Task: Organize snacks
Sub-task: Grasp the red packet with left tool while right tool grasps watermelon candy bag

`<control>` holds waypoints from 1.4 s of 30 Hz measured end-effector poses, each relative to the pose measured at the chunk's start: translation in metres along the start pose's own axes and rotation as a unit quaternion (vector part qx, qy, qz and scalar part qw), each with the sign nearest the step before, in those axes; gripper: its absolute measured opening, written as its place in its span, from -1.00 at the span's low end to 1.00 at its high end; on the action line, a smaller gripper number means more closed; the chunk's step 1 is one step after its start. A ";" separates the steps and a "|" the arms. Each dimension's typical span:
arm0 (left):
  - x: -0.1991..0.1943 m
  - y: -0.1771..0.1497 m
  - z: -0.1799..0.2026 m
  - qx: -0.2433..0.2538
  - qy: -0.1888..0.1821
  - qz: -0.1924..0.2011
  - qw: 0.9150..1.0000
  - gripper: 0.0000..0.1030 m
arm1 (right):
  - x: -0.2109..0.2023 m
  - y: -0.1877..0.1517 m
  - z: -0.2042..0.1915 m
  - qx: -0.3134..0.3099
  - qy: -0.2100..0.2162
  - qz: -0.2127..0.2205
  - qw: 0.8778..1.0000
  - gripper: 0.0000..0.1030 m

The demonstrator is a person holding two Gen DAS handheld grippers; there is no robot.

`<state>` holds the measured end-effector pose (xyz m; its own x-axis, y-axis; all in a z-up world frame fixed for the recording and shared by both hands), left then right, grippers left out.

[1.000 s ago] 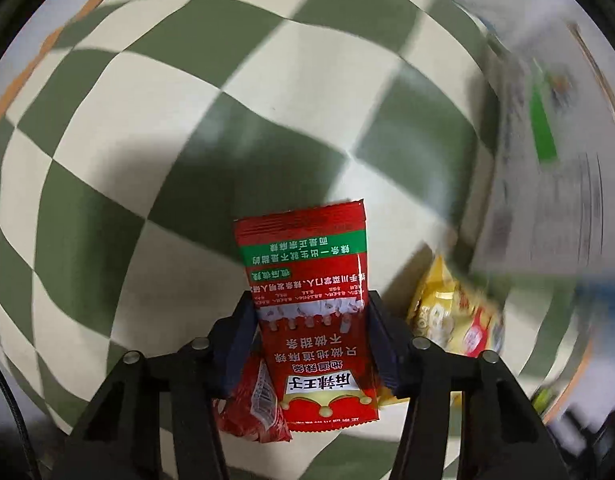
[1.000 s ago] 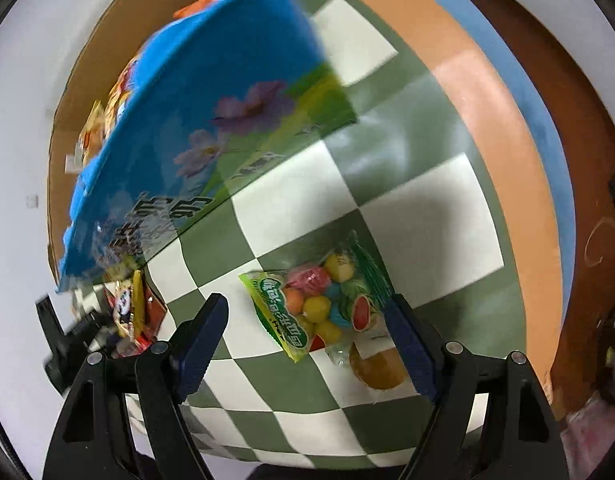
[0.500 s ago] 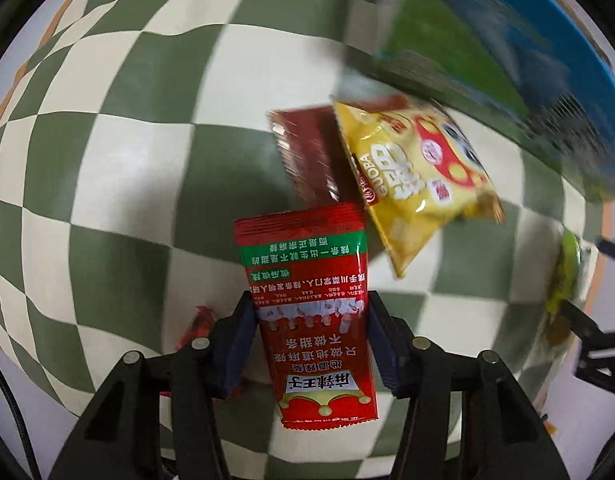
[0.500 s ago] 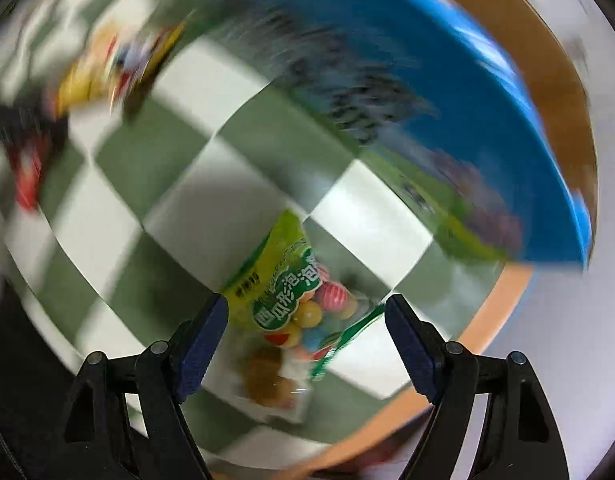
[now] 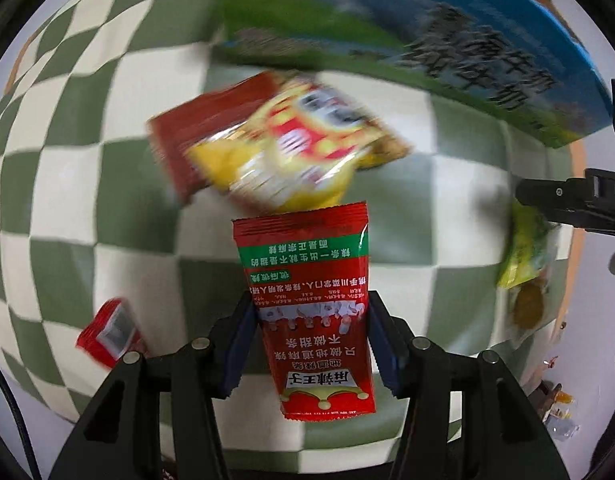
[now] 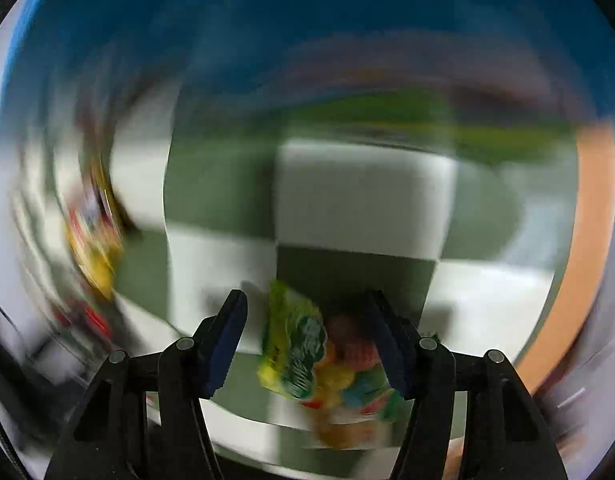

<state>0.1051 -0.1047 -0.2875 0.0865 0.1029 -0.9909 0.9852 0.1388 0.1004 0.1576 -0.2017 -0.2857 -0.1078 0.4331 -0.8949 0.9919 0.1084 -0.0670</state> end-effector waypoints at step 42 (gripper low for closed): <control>0.025 0.000 0.023 -0.003 -0.044 -0.066 0.997 0.13 | -0.076 0.031 -0.005 -0.026 -0.002 -0.003 1.000 0.32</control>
<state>0.1110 -0.1244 -0.3141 -0.0304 -0.0043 -0.9995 0.9879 0.1518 -0.0307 0.1962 -0.2262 -0.2177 -0.1138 0.4293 -0.8960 0.9863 0.1574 -0.0498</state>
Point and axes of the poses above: each gripper's, at about its wrist camera, not at the fingertips, and x roughly the way its jaws point, z to its right, y to its top, the point moved 7 cm from there along x, roughly the way its jaws point, and after that the axes turned 13 degrees about y, right-handed, at the moved point
